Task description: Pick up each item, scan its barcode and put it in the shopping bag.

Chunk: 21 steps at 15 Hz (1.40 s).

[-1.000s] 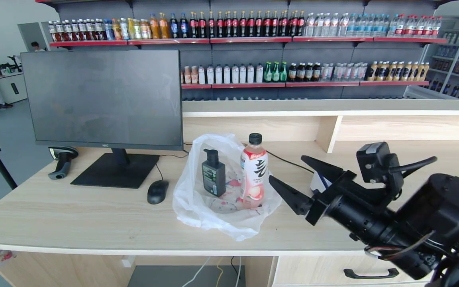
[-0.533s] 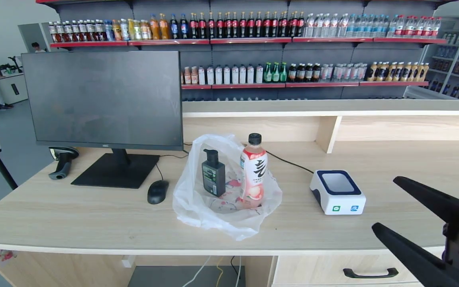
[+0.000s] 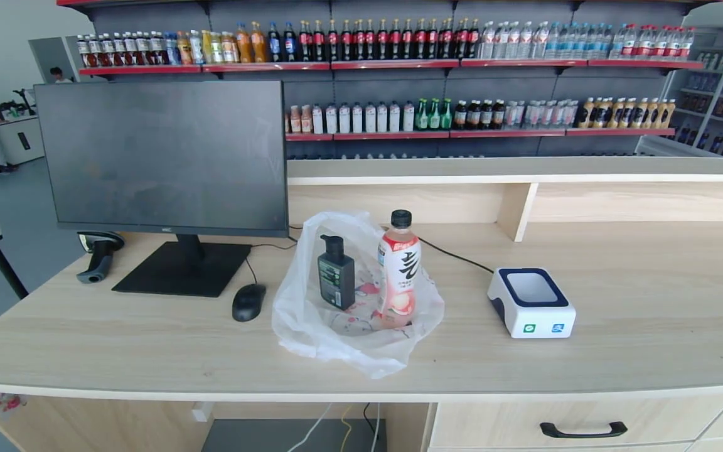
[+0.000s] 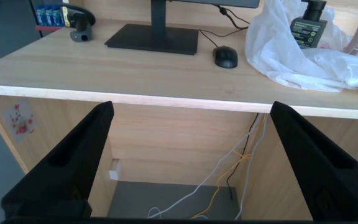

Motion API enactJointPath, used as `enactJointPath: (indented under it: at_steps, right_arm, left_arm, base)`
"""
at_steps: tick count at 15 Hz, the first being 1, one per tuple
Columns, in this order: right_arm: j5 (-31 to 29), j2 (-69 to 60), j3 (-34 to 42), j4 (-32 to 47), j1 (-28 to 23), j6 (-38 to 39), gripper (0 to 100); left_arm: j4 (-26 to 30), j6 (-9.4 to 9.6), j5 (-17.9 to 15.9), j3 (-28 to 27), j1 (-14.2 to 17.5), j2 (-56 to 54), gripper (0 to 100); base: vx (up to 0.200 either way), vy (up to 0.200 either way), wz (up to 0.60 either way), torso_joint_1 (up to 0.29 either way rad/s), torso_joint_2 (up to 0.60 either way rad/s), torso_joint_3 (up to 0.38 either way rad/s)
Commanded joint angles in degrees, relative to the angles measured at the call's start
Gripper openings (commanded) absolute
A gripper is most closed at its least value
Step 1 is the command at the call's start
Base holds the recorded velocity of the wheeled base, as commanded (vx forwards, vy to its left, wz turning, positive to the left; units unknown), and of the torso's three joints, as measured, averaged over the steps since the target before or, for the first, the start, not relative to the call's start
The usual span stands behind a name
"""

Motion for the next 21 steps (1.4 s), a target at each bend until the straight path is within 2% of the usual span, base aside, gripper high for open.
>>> enactJointPath:
  at_steps: [1,2,5,6,12,14,15,21]
  right_arm:
    - [-0.7,-12.0,0.5,5.3,0.0,-1.4,100]
    - [-2.2,-11.3,0.5,5.3,-3.8,-1.6,100]
    - [-3.0,-4.3,0.5,5.3,-23.3,1.7,100]
    - [-2.9,-4.2,0.5,5.3,-25.9,1.4,100]
    - [-3.0,-14.2,0.5,5.4,-36.6,-0.9,100]
    - [-3.3,-16.3,0.5,5.4,-36.8,-1.1,100]
    - [-3.3,-20.4,0.5,5.5,-39.2,-0.5,100]
    - [-3.3,-20.4,0.5,5.5,-39.3,-0.5,100]
  left_arm:
    - [0.0,0.02,0.0,0.0,0.0,0.0,100]
    - [0.0,-0.07,0.0,0.0,0.0,0.0,100]
    - [0.0,-0.33,0.0,0.0,0.0,0.0,100]
    - [0.0,-0.33,0.0,0.0,0.0,0.0,100]
    - [0.0,-0.33,0.0,0.0,0.0,0.1,100]
    - [0.0,-0.33,0.0,0.0,0.0,0.0,100]
    - [0.0,-0.33,0.0,0.0,0.0,0.1,100]
    - [0.0,-0.42,0.0,0.0,0.0,0.1,100]
  base:
    - [0.0,0.0,0.0,0.0,0.0,0.0]
    - [0.0,0.0,0.0,0.0,0.0,0.0]
    - [0.0,0.0,0.0,0.0,0.0,0.0]
    - [0.0,0.0,0.0,0.0,0.0,0.0]
    - [0.0,0.0,0.0,0.0,0.0,0.0]
    - [0.0,0.0,0.0,0.0,0.0,0.0]
    - [0.0,0.0,0.0,0.0,0.0,0.0]
    - [-0.033,0.0,0.0,0.001,0.0,0.001]
